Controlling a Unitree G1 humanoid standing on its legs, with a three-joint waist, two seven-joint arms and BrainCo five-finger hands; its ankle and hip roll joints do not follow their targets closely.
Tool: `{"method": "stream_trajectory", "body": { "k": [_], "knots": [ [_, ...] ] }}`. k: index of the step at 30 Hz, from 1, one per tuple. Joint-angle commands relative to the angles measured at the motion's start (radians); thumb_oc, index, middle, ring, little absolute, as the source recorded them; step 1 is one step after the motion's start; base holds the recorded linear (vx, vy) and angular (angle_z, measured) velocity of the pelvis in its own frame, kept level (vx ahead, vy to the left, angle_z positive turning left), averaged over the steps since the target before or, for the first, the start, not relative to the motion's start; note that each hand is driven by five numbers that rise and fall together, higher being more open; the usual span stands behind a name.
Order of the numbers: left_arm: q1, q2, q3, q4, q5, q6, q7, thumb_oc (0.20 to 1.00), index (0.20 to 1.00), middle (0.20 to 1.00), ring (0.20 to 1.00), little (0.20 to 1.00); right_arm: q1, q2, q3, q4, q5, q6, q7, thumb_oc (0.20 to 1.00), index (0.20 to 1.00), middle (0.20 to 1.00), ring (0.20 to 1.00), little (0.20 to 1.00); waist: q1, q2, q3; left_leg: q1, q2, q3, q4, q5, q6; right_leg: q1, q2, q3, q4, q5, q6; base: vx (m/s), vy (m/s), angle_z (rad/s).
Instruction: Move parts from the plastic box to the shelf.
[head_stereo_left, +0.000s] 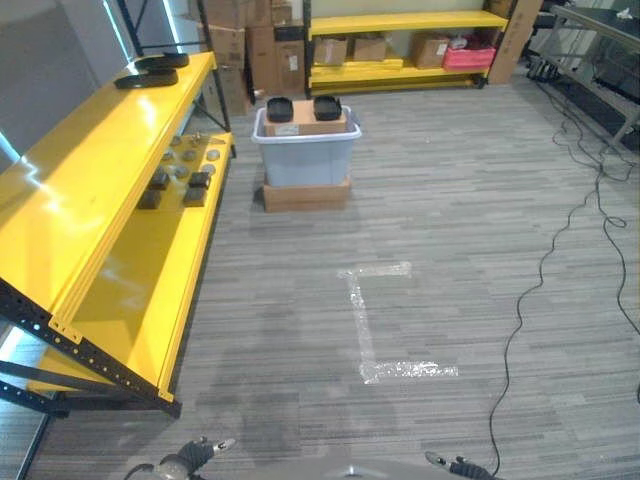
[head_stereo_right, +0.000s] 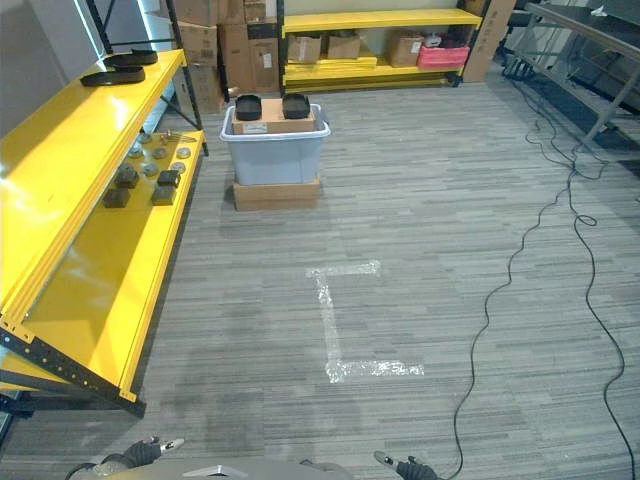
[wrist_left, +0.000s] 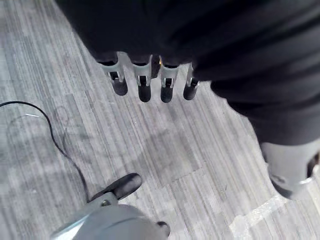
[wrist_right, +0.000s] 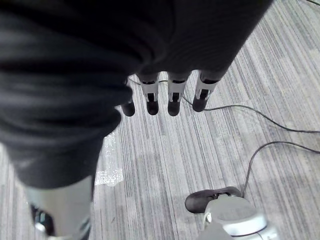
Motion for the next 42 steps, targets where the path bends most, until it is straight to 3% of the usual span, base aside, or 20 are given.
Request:
{"method": "stream_trajectory", "body": {
  "k": [1,9,12,16,17,18,20,24,27,29,31,36,39,42],
  "knots": [
    [-0.034,0.025,0.013,0.026,0.034,0.002,-0.014,1.0,1.0,1.0,1.0,1.0,-0.014,0.019,-0.001,0.073,0.014,0.009,0.022,1.0,1.0,1.0,1.0,1.0,0.009,-0.027,-0.046,0.025,0.079,0.044,0.078,-0.143,-0.072,-0.007,-0.091,0.125,0.003,-0.086,0.166,0.01,0.007,-0.1],
    [-0.088,0.006,0.018,-0.053,-0.072,-0.02,-0.008,1.0,1.0,1.0,1.0,1.0,-0.027,0.032,0.045,0.086,-0.049,0.013,0.008,1.0,1.0,1.0,1.0,1.0,0.018,-0.037,-0.064,0.044,0.078,0.04,0.076,-0.148,-0.071,0.006,-0.092,0.128,0.008,-0.09,0.164,0.01,0.001,-0.01],
    [-0.131,0.009,-0.017,-0.193,-0.1,-0.048,0.026,1.0,1.0,1.0,1.0,1.0,-0.052,0.021,0.064,-0.076,-0.064,-0.026,-0.036,1.0,1.0,1.0,1.0,1.0,0.019,-0.042,-0.06,0.044,0.078,0.034,0.077,-0.146,-0.071,0.007,-0.092,0.127,0.012,-0.088,0.165,0.0,0.0,0.0],
    [-0.14,0.078,-0.01,-0.568,-0.111,-0.082,0.091,1.0,1.0,1.0,1.0,1.0,-0.044,-0.047,0.017,-0.466,-0.107,-0.097,-0.139,1.0,1.0,1.0,1.0,1.0,0.025,-0.042,-0.036,0.035,0.078,0.027,0.086,-0.144,-0.07,-0.005,-0.092,0.124,0.028,-0.089,0.171,-0.05,-0.012,-0.01],
    [-0.141,0.11,0.005,-0.724,-0.124,-0.118,0.122,1.0,1.0,1.0,1.0,1.0,-0.044,-0.083,-0.008,-0.627,-0.129,-0.13,-0.167,1.0,1.0,1.0,1.0,1.0,0.028,-0.045,-0.023,0.029,0.077,0.023,0.09,-0.145,-0.069,-0.009,-0.092,0.123,0.036,-0.093,0.173,-0.04,-0.023,0.01],
    [-0.14,0.111,0.006,-0.725,-0.124,-0.117,0.122,1.0,1.0,1.0,1.0,1.0,-0.043,-0.083,-0.008,-0.628,-0.13,-0.129,-0.167,1.0,1.0,1.0,1.0,1.0,0.028,-0.045,-0.024,0.029,0.077,0.023,0.091,-0.145,-0.069,-0.01,-0.092,0.123,0.036,-0.093,0.173,-0.04,-0.038,0.01],
    [-0.126,0.156,0.056,-0.959,-0.165,-0.157,0.14,1.0,1.0,1.0,1.0,1.0,-0.023,-0.13,-0.064,-0.862,-0.161,-0.161,-0.172,1.0,1.0,1.0,1.0,1.0,0.034,-0.048,-0.011,0.023,0.077,0.021,0.095,-0.147,-0.068,-0.017,-0.093,0.119,0.045,-0.097,0.175,-0.02,-0.037,0.01],
    [-0.117,0.186,0.093,-1.091,-0.186,-0.188,0.144,1.0,1.0,1.0,1.0,1.0,-0.001,-0.142,-0.12,-1.043,-0.162,-0.195,-0.164,1.0,1.0,1.0,1.0,1.0,0.035,-0.048,-0.005,0.022,0.081,0.018,0.099,-0.151,-0.069,-0.02,-0.093,0.119,0.05,-0.102,0.175,0.01,-0.044,0.0],
    [-0.105,0.273,0.116,-1.226,-0.132,-0.201,0.098,1.0,1.0,1.0,1.0,1.0,0.029,-0.153,-0.158,-1.146,-0.16,-0.219,-0.136,1.0,1.0,1.0,1.0,1.0,0.036,-0.043,0.004,0.023,0.086,0.017,0.109,-0.157,-0.07,-0.023,-0.089,0.122,0.056,-0.108,0.175,0.01,-0.053,-0.01],
    [-0.104,0.377,0.1,-1.283,-0.137,-0.181,-0.005,1.0,1.0,1.0,1.0,1.0,0.049,-0.165,-0.182,-1.194,-0.149,-0.215,-0.099,1.0,1.0,1.0,1.0,1.0,0.033,-0.034,0.009,0.023,0.093,0.019,0.115,-0.158,-0.073,-0.024,-0.085,0.122,0.064,-0.112,0.176,0.02,-0.057,-0.02],
    [-0.071,0.492,0.103,-1.353,-0.108,-0.21,-0.077,1.0,1.0,1.0,1.0,1.0,0.064,-0.163,-0.193,-1.236,-0.137,-0.226,-0.059,1.0,1.0,1.0,1.0,1.0,0.03,-0.028,0.006,0.031,0.1,0.026,0.113,-0.159,-0.078,-0.021,-0.08,0.122,0.067,-0.12,0.176,0.05,-0.061,-0.05],
    [-0.005,0.379,0.18,-1.326,-0.066,-0.216,0.018,1.0,1.0,1.0,1.0,1.0,0.106,-0.148,-0.209,-1.267,-0.116,-0.237,-0.043,1.0,1.0,1.0,1.0,1.0,0.028,-0.027,0.01,0.025,0.118,0.027,0.119,-0.144,-0.09,-0.023,-0.066,0.124,0.076,-0.123,0.158,0.02,-0.053,-0.13],
    [-0.005,0.28,0.182,-1.304,-0.076,-0.225,0.085,1.0,1.0,1.0,1.0,1.0,0.106,-0.139,-0.2,-1.275,-0.118,-0.237,-0.053,1.0,1.0,1.0,1.0,1.0,0.027,-0.026,0.01,0.03,0.122,0.022,0.116,-0.15,-0.092,-0.013,-0.06,0.114,0.077,-0.137,0.151,0.0,-0.031,0.01],
    [-0.023,0.237,0.174,-1.309,-0.061,-0.219,0.122,1.0,1.0,1.0,1.0,1.0,0.102,-0.141,-0.186,-1.282,-0.108,-0.228,-0.045,1.0,1.0,1.0,1.0,1.0,0.026,-0.028,0.011,0.032,0.126,0.018,0.11,-0.145,-0.097,-0.007,-0.056,0.109,0.077,-0.14,0.146,0.0,-0.055,0.01]
  ]
}}
